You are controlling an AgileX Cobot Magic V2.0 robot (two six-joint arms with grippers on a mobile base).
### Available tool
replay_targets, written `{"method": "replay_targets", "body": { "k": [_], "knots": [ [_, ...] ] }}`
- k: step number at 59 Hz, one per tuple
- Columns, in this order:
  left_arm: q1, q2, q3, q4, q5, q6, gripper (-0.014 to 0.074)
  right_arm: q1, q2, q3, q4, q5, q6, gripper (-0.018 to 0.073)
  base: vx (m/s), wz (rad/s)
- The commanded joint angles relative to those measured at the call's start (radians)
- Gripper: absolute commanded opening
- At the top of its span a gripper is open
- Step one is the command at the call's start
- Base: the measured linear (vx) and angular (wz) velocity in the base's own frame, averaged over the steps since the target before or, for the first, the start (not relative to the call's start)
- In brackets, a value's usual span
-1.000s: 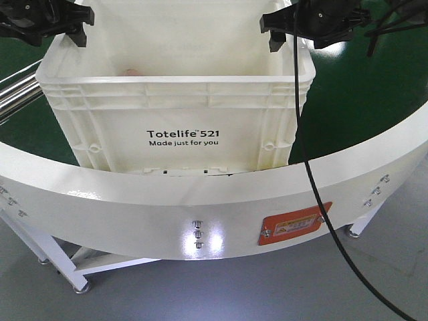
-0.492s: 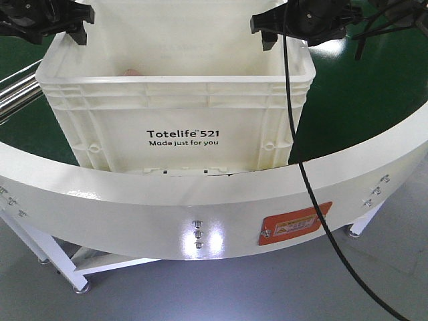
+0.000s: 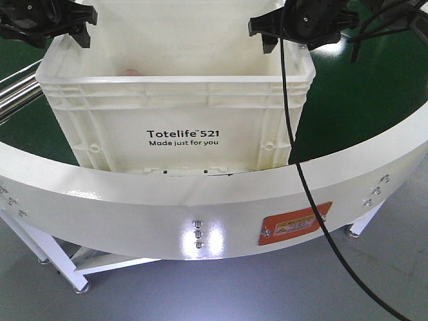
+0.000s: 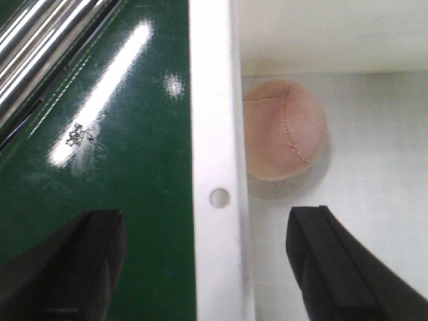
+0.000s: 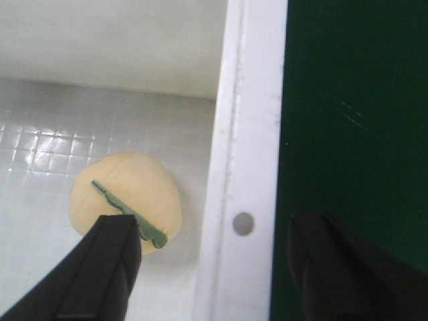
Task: Place moving items into box and shelve
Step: 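Lower both grippers onto the tote's side rims and pinch them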
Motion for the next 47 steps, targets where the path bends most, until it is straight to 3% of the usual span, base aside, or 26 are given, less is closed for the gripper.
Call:
{"method": "replay_targets", "body": {
  "k": [1, 22, 30, 47],
  "knots": [
    [-0.003, -0.055, -0.035, -0.028, -0.033, 0.023, 0.0593, -0.007, -0.052, -0.034, -0.028, -0.039, 0.006, 0.0482, 0.0, 0.0],
    [-0.003, -0.055, -0.035, -0.03, -0.032, 0.03, 0.0568, -0.007, -0.049, -0.034, -0.029, -0.033, 0.006, 0.045, 0.0, 0.0],
    [-0.003, -0.055, -0.035, -0.03, -0.027, 0.032, 0.0487, -0.007, -0.049, -0.034, -0.029, -0.033, 0.006, 0.0398, 0.0, 0.0],
    [-0.003, -0.055, -0.035, -0.03, -0.031, 0.033, 0.0223, -0.007, -0.049, -0.034, -0.028, -0.03, 0.006, 0.0206, 0.0, 0.0]
  ]
}}
